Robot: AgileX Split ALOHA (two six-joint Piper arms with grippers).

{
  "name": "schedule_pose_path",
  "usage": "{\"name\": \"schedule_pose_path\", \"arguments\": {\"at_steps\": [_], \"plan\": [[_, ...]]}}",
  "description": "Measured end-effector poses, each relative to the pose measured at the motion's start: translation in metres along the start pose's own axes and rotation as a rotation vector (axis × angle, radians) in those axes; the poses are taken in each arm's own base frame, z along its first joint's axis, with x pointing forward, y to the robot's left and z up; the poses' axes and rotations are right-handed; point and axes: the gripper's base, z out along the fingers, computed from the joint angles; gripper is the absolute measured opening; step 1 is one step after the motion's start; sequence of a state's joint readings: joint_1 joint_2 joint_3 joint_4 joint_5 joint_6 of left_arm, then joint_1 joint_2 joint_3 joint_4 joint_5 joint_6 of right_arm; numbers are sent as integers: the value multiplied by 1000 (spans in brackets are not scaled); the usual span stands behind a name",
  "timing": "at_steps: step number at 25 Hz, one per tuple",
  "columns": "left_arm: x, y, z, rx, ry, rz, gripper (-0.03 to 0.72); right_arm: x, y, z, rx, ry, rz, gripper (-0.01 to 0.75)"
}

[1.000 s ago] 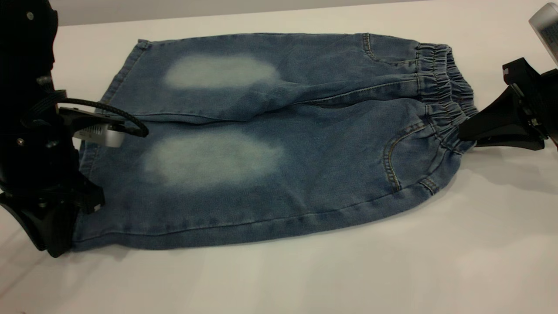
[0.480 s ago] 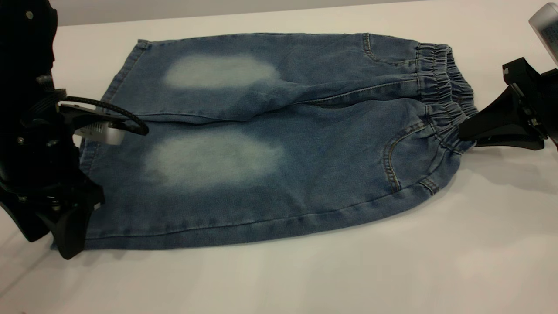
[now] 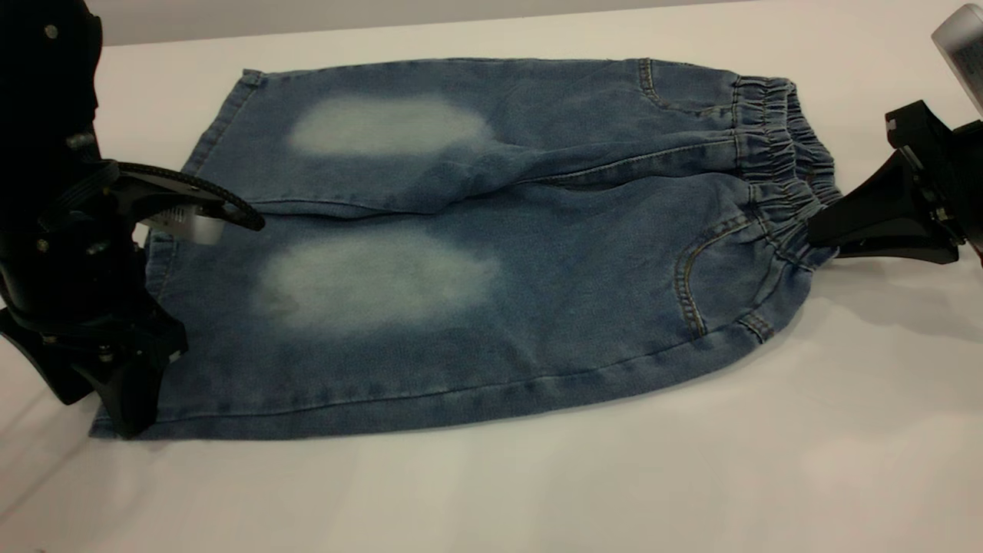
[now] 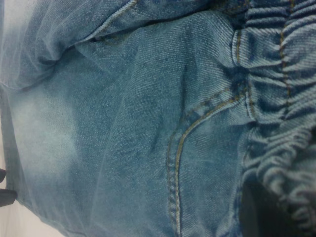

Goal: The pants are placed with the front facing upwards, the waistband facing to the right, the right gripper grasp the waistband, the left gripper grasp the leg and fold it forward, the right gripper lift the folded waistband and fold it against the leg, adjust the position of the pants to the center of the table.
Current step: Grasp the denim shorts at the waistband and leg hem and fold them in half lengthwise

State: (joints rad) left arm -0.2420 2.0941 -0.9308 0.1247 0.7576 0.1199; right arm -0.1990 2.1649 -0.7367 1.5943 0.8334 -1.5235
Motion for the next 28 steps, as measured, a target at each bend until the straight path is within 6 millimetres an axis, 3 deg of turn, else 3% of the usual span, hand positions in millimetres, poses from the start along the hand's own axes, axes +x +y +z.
{"name": "schedule_pose_path", "arguments": {"at_steps": [9,13,22,28], "plan": [[-3,-2,0,17,-32,-23,449,0,0,0,-3,0,0,39],[-4,-2,0,24,-46,-33,368,0,0,0,-5,1,1,40],[-6,-4,-1,50,-70,-68,86,0,1,0,-11,1,1,41],[-12,-4,-10,75,-44,-75,58,0,2,0,-18,-2,1,41]]}}
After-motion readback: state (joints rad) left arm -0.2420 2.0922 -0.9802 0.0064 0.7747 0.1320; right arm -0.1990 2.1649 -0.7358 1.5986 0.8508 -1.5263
